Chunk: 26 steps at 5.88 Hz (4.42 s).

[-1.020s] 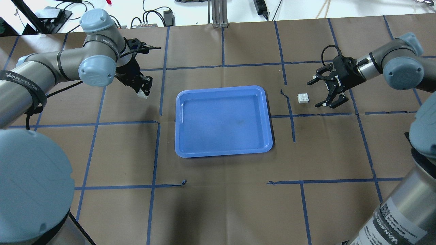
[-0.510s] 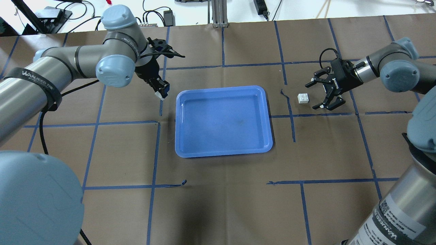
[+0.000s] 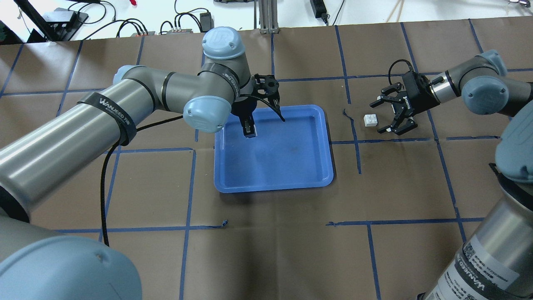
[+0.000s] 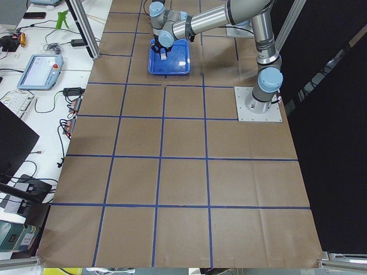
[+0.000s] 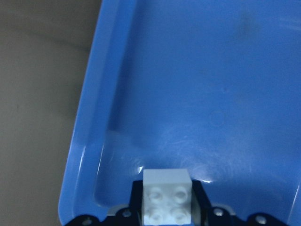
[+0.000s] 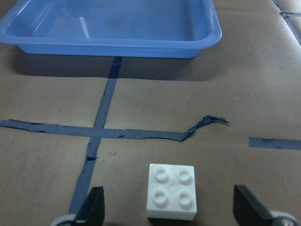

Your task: Assemble white blocks and place on blue tray

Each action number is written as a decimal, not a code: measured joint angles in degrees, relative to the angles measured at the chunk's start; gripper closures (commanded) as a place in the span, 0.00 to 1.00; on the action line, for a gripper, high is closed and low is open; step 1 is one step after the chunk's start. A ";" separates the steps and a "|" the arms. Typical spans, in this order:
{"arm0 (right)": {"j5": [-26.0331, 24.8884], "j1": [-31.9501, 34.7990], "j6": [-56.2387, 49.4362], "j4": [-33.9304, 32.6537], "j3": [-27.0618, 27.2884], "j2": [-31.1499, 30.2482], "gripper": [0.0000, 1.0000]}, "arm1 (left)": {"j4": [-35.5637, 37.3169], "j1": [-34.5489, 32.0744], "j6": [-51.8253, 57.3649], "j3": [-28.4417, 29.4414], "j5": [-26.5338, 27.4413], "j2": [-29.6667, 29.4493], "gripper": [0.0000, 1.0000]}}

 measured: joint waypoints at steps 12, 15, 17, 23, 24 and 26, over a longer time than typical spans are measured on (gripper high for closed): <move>-0.74 1.12 6.10 0.48 1.17 -9.02 0.66 | -2.97 -4.09 -4.93 -2.34 0.51 6.42 0.00; 0.09 7.43 13.26 -1.79 7.70 -14.31 0.66 | -22.66 1.33 -14.03 0.55 0.58 22.37 0.00; 0.39 14.98 25.75 -16.44 12.58 -14.63 0.66 | -26.27 4.80 -25.31 0.44 2.02 28.01 0.00; 3.57 23.22 40.88 -44.55 22.79 -9.61 0.67 | -21.29 12.68 -63.53 -0.19 4.90 31.78 0.00; 3.58 23.59 40.89 -44.88 22.89 -8.95 0.67 | -21.11 12.76 -63.62 -0.19 5.02 31.82 0.00; 3.54 24.60 40.90 -45.54 22.97 -8.33 0.67 | -21.04 12.89 -63.64 -0.15 5.04 31.91 0.00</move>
